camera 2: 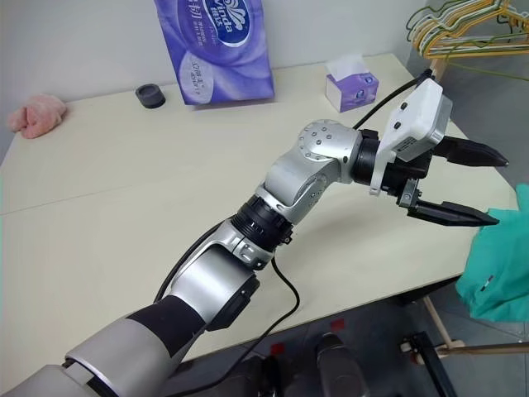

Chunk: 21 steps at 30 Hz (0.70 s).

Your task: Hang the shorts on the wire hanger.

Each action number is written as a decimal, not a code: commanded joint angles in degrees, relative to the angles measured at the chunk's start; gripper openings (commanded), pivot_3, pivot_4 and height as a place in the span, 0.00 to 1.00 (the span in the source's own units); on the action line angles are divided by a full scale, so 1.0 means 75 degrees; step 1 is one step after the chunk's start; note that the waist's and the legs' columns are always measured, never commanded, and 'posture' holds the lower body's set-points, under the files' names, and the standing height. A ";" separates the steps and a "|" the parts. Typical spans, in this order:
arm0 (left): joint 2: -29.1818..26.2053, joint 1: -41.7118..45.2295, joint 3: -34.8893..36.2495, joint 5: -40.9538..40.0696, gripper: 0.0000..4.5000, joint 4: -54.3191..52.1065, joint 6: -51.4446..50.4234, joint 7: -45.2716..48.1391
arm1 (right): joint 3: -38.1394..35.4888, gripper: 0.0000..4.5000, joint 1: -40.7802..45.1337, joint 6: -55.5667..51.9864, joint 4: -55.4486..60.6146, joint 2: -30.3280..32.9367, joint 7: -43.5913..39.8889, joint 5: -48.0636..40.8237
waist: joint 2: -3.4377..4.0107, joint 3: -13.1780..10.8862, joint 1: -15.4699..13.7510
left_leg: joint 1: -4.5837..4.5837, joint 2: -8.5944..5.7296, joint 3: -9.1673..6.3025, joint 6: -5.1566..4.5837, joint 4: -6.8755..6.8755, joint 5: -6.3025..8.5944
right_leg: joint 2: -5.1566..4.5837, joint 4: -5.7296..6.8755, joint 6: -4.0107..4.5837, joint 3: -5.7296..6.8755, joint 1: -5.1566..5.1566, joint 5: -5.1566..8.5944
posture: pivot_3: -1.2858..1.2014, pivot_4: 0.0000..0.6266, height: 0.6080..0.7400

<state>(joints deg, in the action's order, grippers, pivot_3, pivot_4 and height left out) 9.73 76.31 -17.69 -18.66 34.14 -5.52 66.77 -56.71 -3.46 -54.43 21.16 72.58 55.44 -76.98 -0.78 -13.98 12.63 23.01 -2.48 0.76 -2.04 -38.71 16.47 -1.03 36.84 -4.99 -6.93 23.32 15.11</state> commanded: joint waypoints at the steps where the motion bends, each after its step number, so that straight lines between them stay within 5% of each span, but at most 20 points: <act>1: 0.0266 0.0211 0.0260 0.0382 0.85 -0.0085 0.0223 -0.0890 | 0.0277 0.99 -0.0043 0.0326 0.0920 0.0643 -0.1698 0.2001 | 0.0007 0.0004 0.0000 | -0.0001 0.0000 0.0003 0.0000 0.0000 0.0000 | -0.0001 0.0001 -0.0003 -0.0003 0.0001 -0.0001 | 0.39 0.34 1.00; 6: -0.0577 -0.0396 0.0812 0.0724 0.85 -0.0450 -0.0698 -0.2405 | 0.1536 0.99 -0.0175 0.1347 0.1920 0.0411 -0.3678 0.4051 | 0.0009 0.0009 -0.0014 | 0.0001 0.0010 -0.0013 0.0005 -0.0006 0.0000 | 0.0002 0.0003 -0.0017 0.0006 0.0002 -0.0008 | 0.39 0.34 1.00; 14: -0.2365 -0.3083 0.0774 0.1853 0.85 -0.2894 -0.1573 -0.3815 | 0.3214 0.99 0.0396 0.2472 0.2256 0.0029 -0.5170 0.6763 | 0.0049 0.0032 -0.0117 | -0.0002 0.0018 -0.0023 0.0052 -0.0019 -0.0016 | -0.0028 0.0049 0.0014 0.0008 0.0020 -0.0040 | 0.42 0.32 1.00; 21: -0.2626 -0.5094 0.1922 0.2893 0.85 -0.4161 -0.2358 -0.6872 | 0.5879 0.99 0.2281 0.3575 0.1962 -0.2767 -0.6874 0.6388 | -0.0015 0.0072 -0.0350 | 0.0007 0.0026 -0.0079 0.0076 -0.0036 -0.0017 | -0.0044 0.0051 0.0035 0.0048 0.0017 -0.0068 | 0.44 0.29 1.00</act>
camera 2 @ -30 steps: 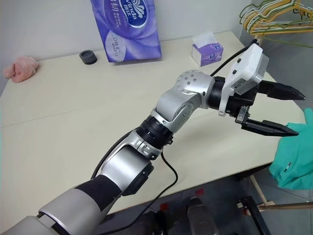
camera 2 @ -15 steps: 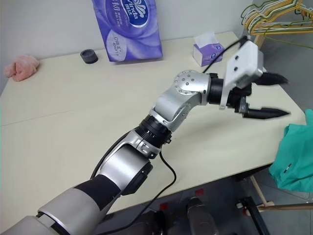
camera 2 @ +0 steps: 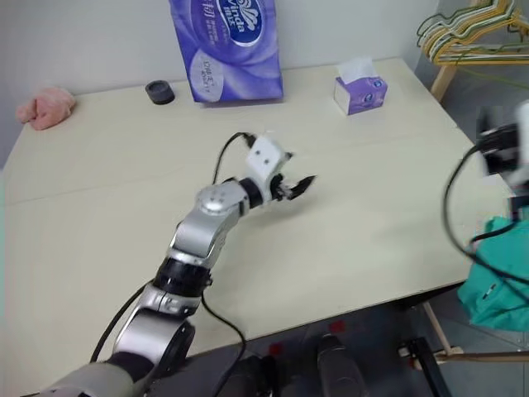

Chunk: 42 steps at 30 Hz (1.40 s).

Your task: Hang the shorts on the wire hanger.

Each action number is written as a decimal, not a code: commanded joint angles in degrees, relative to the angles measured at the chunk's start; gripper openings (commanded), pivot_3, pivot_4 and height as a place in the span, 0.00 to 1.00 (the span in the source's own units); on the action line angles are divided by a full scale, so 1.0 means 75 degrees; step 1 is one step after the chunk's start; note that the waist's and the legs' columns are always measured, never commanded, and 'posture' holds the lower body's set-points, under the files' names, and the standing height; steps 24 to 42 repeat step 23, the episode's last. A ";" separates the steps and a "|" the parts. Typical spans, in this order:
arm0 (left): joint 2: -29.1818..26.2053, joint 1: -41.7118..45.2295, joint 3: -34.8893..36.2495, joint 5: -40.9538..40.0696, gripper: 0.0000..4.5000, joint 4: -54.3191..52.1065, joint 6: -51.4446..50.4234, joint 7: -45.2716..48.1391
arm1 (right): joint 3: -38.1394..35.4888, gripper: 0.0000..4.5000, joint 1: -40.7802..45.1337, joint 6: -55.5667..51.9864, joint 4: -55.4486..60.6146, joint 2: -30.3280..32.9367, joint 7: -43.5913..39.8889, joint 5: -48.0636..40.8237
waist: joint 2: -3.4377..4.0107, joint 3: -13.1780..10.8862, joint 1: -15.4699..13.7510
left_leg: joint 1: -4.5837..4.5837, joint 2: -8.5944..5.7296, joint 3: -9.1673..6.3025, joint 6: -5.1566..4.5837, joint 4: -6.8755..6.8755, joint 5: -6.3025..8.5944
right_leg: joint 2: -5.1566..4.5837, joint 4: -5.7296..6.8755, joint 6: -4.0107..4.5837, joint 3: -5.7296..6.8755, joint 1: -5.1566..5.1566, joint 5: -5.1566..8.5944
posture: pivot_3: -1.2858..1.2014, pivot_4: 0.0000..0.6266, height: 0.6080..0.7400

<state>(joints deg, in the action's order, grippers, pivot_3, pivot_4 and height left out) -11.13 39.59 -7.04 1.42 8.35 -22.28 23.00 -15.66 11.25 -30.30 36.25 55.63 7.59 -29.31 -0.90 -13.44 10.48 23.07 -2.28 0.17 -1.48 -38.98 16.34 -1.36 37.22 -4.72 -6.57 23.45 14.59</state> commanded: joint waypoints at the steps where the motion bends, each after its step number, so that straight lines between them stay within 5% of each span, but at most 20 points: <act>1: 0.0237 -0.0577 0.0766 0.0289 0.85 -0.0967 -0.0052 -0.1505 | 0.0804 0.99 0.0467 0.0485 -0.0311 -0.1062 -0.0706 0.0025 | -0.0008 0.0006 -0.0140 | 0.0003 -0.0003 0.0000 0.0001 -0.0001 0.0000 | -0.0004 0.0008 0.0002 0.0002 0.0007 -0.0001 | 0.45 0.28 1.00; 8: 0.0817 -0.2067 0.1824 0.0771 0.85 -0.2026 -0.0252 -0.3713 | 0.2423 0.99 0.1036 0.1627 -0.2248 -0.3308 -0.1439 0.1482 | -0.0063 0.0061 -0.0505 | 0.0008 -0.0004 -0.0031 0.0024 -0.0001 -0.0015 | -0.0029 0.0062 0.0007 0.0092 0.0033 -0.0004 | 0.47 0.26 1.00; 17: 0.0640 -0.2630 0.1859 0.0748 0.85 -0.1903 0.0002 -0.3823 | 0.2632 0.99 0.1337 0.3068 -0.4429 -0.5041 -0.2013 0.2303 | -0.0092 0.0187 -0.0987 | 0.0017 -0.0008 -0.0095 0.0063 -0.0006 -0.0061 | -0.0017 0.0107 0.0078 0.0147 0.0052 -0.0047 | 0.51 0.22 1.00; 42: 0.0549 -0.2840 0.1900 0.0430 0.85 -0.1929 0.0426 -0.3511 | 0.2473 0.99 0.1322 0.3369 -0.4875 -0.5407 -0.2236 0.2466 | -0.0097 0.0275 -0.1106 | 0.0015 -0.0004 -0.0130 0.0093 -0.0002 -0.0092 | -0.0002 0.0116 0.0108 0.0175 0.0051 -0.0065 | 0.53 0.20 1.00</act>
